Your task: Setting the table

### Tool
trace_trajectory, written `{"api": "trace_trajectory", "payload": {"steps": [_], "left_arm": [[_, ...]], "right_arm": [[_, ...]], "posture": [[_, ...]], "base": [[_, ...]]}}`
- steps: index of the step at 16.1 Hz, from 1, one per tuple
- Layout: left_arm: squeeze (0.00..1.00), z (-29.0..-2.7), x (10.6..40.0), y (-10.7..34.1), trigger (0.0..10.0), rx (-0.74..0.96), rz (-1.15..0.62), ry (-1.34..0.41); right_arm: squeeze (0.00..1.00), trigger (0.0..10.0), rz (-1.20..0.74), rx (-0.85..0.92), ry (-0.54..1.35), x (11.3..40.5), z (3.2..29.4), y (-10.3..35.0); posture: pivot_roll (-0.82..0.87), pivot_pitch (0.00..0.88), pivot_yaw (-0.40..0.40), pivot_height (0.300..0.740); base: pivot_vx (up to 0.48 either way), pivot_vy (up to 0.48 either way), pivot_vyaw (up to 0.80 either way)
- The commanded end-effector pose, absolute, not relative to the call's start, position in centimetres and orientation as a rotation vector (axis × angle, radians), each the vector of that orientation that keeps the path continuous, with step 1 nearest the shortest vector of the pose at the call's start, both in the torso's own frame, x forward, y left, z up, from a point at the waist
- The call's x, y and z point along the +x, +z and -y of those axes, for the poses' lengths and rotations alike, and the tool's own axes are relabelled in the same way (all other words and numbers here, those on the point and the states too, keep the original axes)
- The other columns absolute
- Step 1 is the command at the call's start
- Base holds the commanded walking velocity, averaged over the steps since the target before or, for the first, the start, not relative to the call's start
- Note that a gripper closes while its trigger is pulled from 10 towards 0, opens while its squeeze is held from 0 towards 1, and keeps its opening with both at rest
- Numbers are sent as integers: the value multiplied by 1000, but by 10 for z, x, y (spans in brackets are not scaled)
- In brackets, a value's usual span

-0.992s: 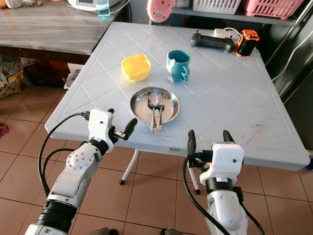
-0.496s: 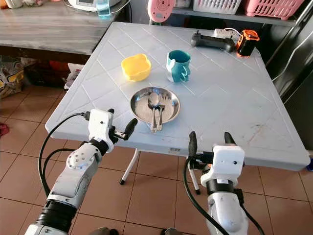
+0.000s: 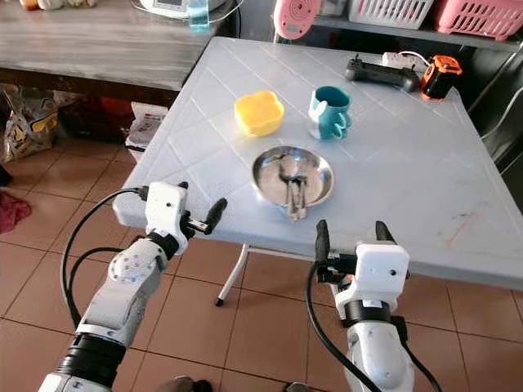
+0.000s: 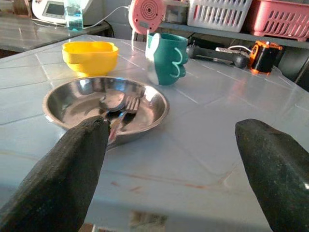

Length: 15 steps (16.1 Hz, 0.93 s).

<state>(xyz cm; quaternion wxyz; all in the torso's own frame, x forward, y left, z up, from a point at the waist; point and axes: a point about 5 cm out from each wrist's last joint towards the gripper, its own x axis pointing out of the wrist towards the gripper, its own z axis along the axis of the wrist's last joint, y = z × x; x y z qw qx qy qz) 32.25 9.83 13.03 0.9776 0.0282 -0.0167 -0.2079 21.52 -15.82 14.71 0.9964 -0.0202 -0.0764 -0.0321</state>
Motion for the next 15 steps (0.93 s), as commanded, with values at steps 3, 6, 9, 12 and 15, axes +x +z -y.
{"api": "trace_trajectory", "payload": {"steps": [3,6,9,12,15], "left_arm": [[0,-95,321,129,10000,72,30,-441],[0,-96,321,129,10000,73,26,-439],[0,-92,318,129,10000,77,40,-452],[0,-88,313,127,10000,71,40,-466],[0,-82,311,127,10000,60,42,-475]], "right_arm": [[0,10000,146,-40,-80,213,161,145],[0,10000,145,-42,-83,212,161,145],[0,10000,145,-43,-85,212,160,144],[0,10000,146,-48,-95,212,163,145],[0,10000,146,-50,-104,213,165,145]], "posture": [[19,151,-18,714],[18,155,-15,714],[19,154,-15,714],[21,155,-18,714],[23,153,-23,714]], "base": [[0,339,0],[0,302,0],[0,0,0],[0,0,0],[0,0,-533]]}}
